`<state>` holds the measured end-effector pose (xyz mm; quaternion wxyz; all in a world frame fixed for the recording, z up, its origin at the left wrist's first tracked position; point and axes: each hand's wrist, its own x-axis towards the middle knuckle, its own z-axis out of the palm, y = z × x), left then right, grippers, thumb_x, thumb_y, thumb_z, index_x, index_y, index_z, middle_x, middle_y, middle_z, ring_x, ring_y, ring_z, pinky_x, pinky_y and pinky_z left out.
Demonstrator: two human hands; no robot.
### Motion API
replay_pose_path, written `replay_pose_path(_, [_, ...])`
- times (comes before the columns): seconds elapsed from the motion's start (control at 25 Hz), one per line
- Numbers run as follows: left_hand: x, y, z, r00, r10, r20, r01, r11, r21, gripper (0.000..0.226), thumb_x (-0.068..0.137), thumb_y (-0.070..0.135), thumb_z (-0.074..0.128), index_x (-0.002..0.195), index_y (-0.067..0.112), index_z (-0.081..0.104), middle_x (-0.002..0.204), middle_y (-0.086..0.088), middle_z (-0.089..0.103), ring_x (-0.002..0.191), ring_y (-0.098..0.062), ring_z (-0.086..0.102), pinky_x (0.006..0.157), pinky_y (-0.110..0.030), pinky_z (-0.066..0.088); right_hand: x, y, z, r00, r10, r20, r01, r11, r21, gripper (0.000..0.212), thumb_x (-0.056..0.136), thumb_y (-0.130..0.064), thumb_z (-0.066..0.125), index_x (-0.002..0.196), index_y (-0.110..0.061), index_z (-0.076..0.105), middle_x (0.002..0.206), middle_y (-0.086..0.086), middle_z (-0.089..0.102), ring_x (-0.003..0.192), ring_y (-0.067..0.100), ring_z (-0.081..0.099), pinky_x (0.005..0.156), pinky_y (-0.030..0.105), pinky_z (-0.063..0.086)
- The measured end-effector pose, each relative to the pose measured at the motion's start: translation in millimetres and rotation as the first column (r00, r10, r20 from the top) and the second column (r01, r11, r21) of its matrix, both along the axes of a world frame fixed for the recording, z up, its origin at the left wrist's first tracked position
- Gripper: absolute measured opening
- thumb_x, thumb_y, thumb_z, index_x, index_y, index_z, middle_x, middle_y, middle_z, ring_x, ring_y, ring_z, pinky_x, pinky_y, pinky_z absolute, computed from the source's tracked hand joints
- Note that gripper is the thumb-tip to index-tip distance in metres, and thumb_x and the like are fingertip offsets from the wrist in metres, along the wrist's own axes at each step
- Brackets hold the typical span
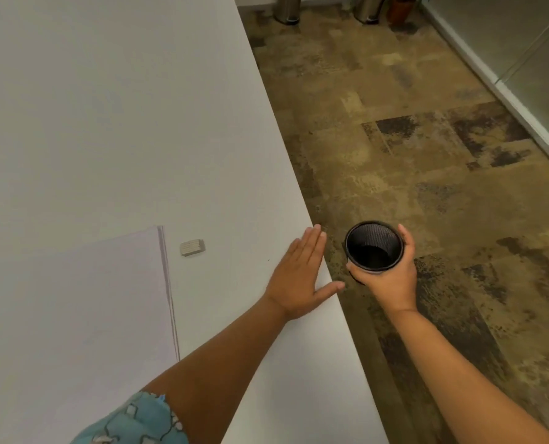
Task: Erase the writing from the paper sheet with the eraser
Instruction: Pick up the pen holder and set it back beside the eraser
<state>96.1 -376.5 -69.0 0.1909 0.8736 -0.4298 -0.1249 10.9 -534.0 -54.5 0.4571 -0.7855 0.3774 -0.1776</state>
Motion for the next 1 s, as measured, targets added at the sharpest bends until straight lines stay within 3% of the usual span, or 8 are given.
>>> replay_pose_path(0.16, [-11, 30, -2, 0.949, 0.301, 0.098, -0.274, 0.936, -0.222, 0.073, 0.095, 0.052, 0.024, 0.149, 0.006, 0.005, 0.157, -0.008, -0.001, 0.146, -0.020, -0.006, 0.119, -0.035, -0.001, -15, -8, -26, 0.989, 0.084, -0.120, -0.082, 0.996, 0.022, 0.100, 0.052, -0.017, 0.088, 0.133, -0.025, 0.030, 0.134, 0.009, 0.048, 0.123, 0.028, 0.046, 0.099, 0.036, 0.039])
replay_pose_path(0.32, [-39, 66, -16, 0.778, 0.623, 0.078, -0.627, 0.777, 0.050, 0.095, 0.086, 0.072, 0.008, 0.148, 0.002, -0.001, 0.156, -0.014, -0.006, 0.145, -0.025, -0.010, 0.117, -0.041, 0.002, -18, -3, -42, 0.980, 0.135, -0.149, -0.127, 0.990, 0.066, 0.098, 0.052, -0.016, 0.088, 0.132, -0.023, 0.032, 0.134, 0.007, 0.048, 0.122, 0.025, 0.046, 0.099, 0.037, 0.040])
replay_pose_path(0.64, [-39, -40, -8, 0.907, 0.421, 0.010, -0.418, 0.897, 0.147, 0.108, 0.075, 0.080, 0.001, 0.147, -0.001, 0.002, 0.154, -0.021, -0.005, 0.143, -0.034, -0.009, 0.115, -0.041, -0.010, -10, 3, -52, 0.964, 0.160, -0.211, -0.142, 0.985, 0.098, 0.064, 0.074, -0.020, 0.070, 0.127, -0.034, 0.037, 0.132, 0.002, 0.050, 0.125, 0.024, 0.044, 0.102, 0.035, 0.042])
replay_pose_path(0.76, [-53, -74, -3, 0.987, 0.108, -0.122, -0.103, 0.994, 0.046, 0.101, 0.075, 0.075, -0.007, 0.149, 0.006, -0.003, 0.157, -0.012, -0.008, 0.144, -0.021, -0.014, 0.118, -0.040, -0.005, -1, 34, -44, 0.932, 0.184, 0.311, -0.203, 0.979, 0.029, 0.032, 0.095, -0.027, 0.039, 0.127, -0.031, 0.042, 0.136, -0.004, 0.041, 0.137, 0.025, 0.026, 0.106, 0.013, 0.026])
replay_pose_path(0.8, [-59, -79, 1, 0.983, 0.000, -0.185, -0.003, 1.000, -0.015, 0.096, 0.078, 0.071, -0.003, 0.150, 0.008, -0.001, 0.158, -0.008, -0.008, 0.144, -0.016, -0.014, 0.119, -0.039, 0.000, -1, 49, -33, 0.817, -0.079, 0.571, -0.060, 0.973, 0.222, 0.046, 0.095, -0.035, 0.036, 0.137, -0.016, 0.033, 0.148, 0.002, 0.023, 0.141, 0.023, 0.009, 0.113, 0.019, 0.011])
replay_pose_path(0.88, [-65, -81, 10, 0.967, -0.148, -0.208, 0.120, 0.983, -0.140, 0.084, 0.086, 0.063, 0.006, 0.150, 0.010, 0.005, 0.158, -0.003, -0.004, 0.144, -0.010, -0.013, 0.119, -0.036, 0.003, -10, 61, -31, 0.459, -0.306, 0.834, -0.316, 0.821, 0.475, 0.065, 0.092, -0.045, 0.036, 0.142, -0.007, 0.017, 0.155, 0.002, 0.006, 0.142, 0.014, -0.002, 0.115, 0.027, -0.001])
replay_pose_path(0.96, [-49, -68, 14, 0.985, -0.123, -0.119, 0.087, 0.959, -0.270, 0.070, 0.096, 0.052, 0.022, 0.149, 0.007, 0.014, 0.157, -0.006, 0.006, 0.144, -0.011, -0.008, 0.118, -0.034, 0.001, -5, 41, -34, 0.850, 0.030, 0.526, -0.068, 0.996, 0.053, 0.061, 0.081, -0.055, 0.047, 0.134, -0.029, 0.032, 0.141, -0.008, 0.040, 0.134, 0.012, 0.033, 0.110, 0.026, 0.027])
replay_pose_path(1.0, [-35, -57, 13, 0.998, -0.007, -0.066, -0.016, 0.939, -0.343, 0.067, 0.096, 0.045, 0.031, 0.148, 0.004, 0.018, 0.156, -0.009, 0.011, 0.144, -0.014, -0.004, 0.118, -0.033, 0.001, -1, 23, -40, 0.948, 0.217, 0.234, -0.223, 0.975, 0.002, 0.064, 0.071, -0.054, 0.059, 0.128, -0.037, 0.035, 0.131, -0.008, 0.050, 0.125, 0.016, 0.046, 0.104, 0.031, 0.037])
